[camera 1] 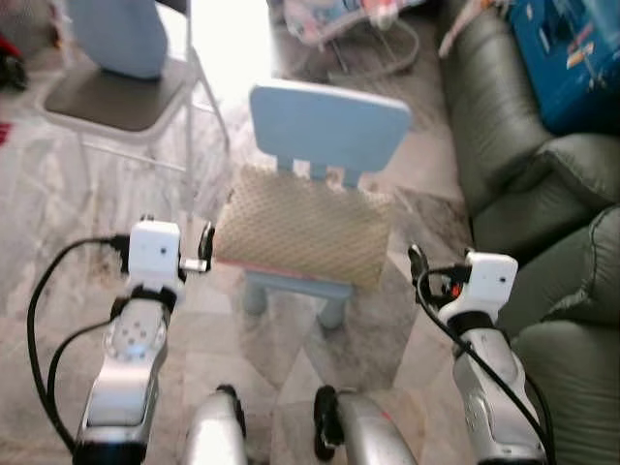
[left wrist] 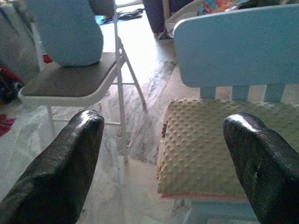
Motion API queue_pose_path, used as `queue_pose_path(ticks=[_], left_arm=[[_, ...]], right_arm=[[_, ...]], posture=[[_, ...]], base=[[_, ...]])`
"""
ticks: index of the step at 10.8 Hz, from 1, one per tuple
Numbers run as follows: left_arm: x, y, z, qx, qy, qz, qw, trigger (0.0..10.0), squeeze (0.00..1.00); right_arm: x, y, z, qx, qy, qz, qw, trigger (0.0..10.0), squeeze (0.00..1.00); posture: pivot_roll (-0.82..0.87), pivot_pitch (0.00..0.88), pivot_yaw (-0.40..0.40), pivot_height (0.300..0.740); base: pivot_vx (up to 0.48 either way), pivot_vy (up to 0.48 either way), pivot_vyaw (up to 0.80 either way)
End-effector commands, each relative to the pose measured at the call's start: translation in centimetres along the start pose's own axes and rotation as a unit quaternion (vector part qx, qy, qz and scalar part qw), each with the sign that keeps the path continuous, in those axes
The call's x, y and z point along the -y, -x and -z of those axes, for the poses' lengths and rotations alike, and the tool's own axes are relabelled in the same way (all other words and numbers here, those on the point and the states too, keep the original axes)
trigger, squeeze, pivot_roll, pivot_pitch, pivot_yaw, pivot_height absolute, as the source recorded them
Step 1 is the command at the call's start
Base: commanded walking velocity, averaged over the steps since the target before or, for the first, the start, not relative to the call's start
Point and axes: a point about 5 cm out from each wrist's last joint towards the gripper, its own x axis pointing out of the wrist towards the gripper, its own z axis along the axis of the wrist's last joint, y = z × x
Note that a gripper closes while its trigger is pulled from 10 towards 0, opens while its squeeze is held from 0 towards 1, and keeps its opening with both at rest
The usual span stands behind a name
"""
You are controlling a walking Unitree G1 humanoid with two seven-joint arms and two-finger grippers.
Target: Move the pillow to the sofa
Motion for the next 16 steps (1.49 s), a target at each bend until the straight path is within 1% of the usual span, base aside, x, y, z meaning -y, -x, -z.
queue_pose_path(ticks=[1, 5, 6, 7, 8, 9, 10, 11, 12, 14, 16], left_arm=[[-0.3, 0.1, 0.4, -0.012, -0.002, 0.003, 1.000, 10.0, 0.00], [0.3, -0.4, 0.1, -0.006, 0.004, 0.015, 1.000, 10.0, 0.00], [0.4, -0.4, 0.0, -0.005, 0.006, 0.019, 1.000, 10.0, 0.00], [0.4, -0.4, 0.1, -0.006, 0.008, 0.021, 1.000, 10.0, 0.00], [0.4, -0.4, 0.1, -0.007, 0.008, 0.020, 1.000, 10.0, 0.00], [0.6, -0.4, 0.2, -0.010, 0.010, 0.022, 1.000, 10.0, 0.00], [0.7, -0.4, 0.2, -0.011, 0.011, 0.023, 1.000, 10.0, 0.00], [0.7, -0.5, 0.1, -0.012, 0.012, 0.024, 1.000, 10.0, 0.00], [0.8, -0.5, -0.1, -0.004, 0.010, 0.027, 1.000, 10.0, 0.00], [1.0, -0.4, 0.1, -0.011, 0.013, 0.028, 0.999, 10.0, 0.00], [1.4, 0.1, 0.4, -0.010, 0.022, 0.035, 0.999, 10.0, 0.00]], right_arm=[[0.2, 0.1, 0.0, -0.003, -0.005, 0.004, 1.000, 10.0, 0.00], [0.6, -0.1, -0.2, -0.003, -0.002, 0.007, 1.000, 10.0, 0.00], [0.5, -0.2, -0.2, -0.004, -0.002, 0.006, 1.000, 10.0, 0.00], [0.5, -0.2, -0.2, -0.004, -0.002, 0.005, 1.000, 10.0, 0.00], [0.5, -0.2, -0.1, -0.005, 0.000, 0.005, 1.000, 10.0, 0.00], [0.4, -0.2, 0.1, -0.014, -0.012, 0.002, 1.000, 10.0, 0.00], [0.5, -0.3, 0.0, -0.010, 0.001, 0.002, 1.000, 10.0, 0.00], [0.5, -0.2, 0.1, -0.011, 0.001, 0.002, 1.000, 10.0, 0.00], [0.4, -0.2, 0.1, -0.012, 0.002, -0.001, 1.000, 10.0, 0.00], [0.3, -0.2, 0.1, -0.013, 0.004, -0.004, 1.000, 10.0, 0.00], [0.3, -0.1, 0.1, -0.012, 0.004, -0.005, 1.000, 10.0, 0.00]], posture=[[0.00, 0.258, -0.043, 0.740], [-0.01, 0.250, -0.046, 0.740], [-0.01, 0.253, -0.047, 0.740], [-0.01, 0.255, -0.047, 0.740], [-0.01, 0.257, -0.047, 0.740], [-0.01, 0.259, -0.047, 0.740], [-0.01, 0.260, -0.047, 0.740], [-0.01, 0.261, -0.047, 0.740], [-0.01, 0.262, -0.049, 0.740], [-0.01, 0.265, -0.051, 0.740], [-0.01, 0.267, -0.051, 0.740]], base=[[0.244, 0.000, 0.00], [0.270, 0.000, 0.00], [0.315, 0.240, 0.00], [0.368, 0.296, -0.52], [0.371, 0.292, 0.00], [0.364, 0.300, -0.56], [0.360, 0.274, -0.80], [0.274, 0.000, 0.00], [0.000, 0.000, 0.00], [0.000, 0.000, 0.00], [0.000, 0.000, 0.00]])
